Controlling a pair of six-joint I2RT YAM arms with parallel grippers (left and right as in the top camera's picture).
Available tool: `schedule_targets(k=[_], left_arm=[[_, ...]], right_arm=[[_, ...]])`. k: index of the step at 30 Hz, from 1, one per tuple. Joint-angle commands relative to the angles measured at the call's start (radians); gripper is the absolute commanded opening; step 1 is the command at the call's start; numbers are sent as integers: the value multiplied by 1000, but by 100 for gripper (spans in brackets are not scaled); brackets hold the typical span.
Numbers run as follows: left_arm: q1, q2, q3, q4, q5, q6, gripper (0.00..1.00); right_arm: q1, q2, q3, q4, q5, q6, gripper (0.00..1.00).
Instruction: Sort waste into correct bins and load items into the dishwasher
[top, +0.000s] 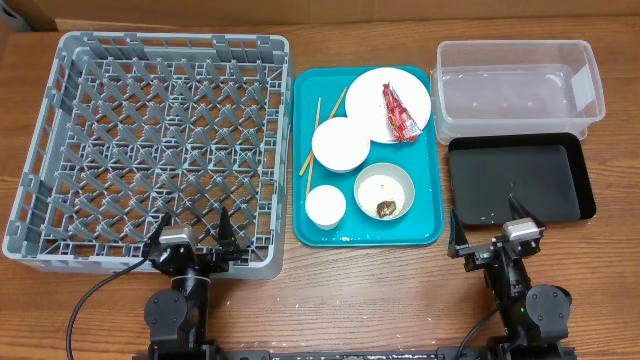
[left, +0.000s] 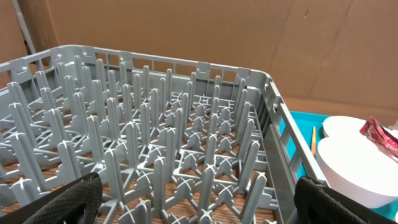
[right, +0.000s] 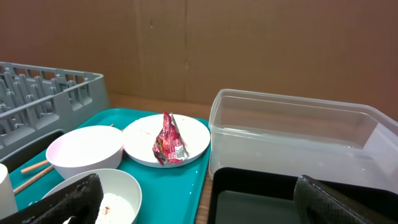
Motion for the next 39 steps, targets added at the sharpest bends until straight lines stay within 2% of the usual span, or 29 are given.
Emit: schedule_targets(k=[1, 39], left_arm=[[-2, -12, -3, -1, 8, -7, 100], [-2, -12, -3, 0, 15, -7, 100]], right_arm=[[4, -10, -11, 5, -1, -4, 100], [5, -10, -11, 5, -6, -4, 100]])
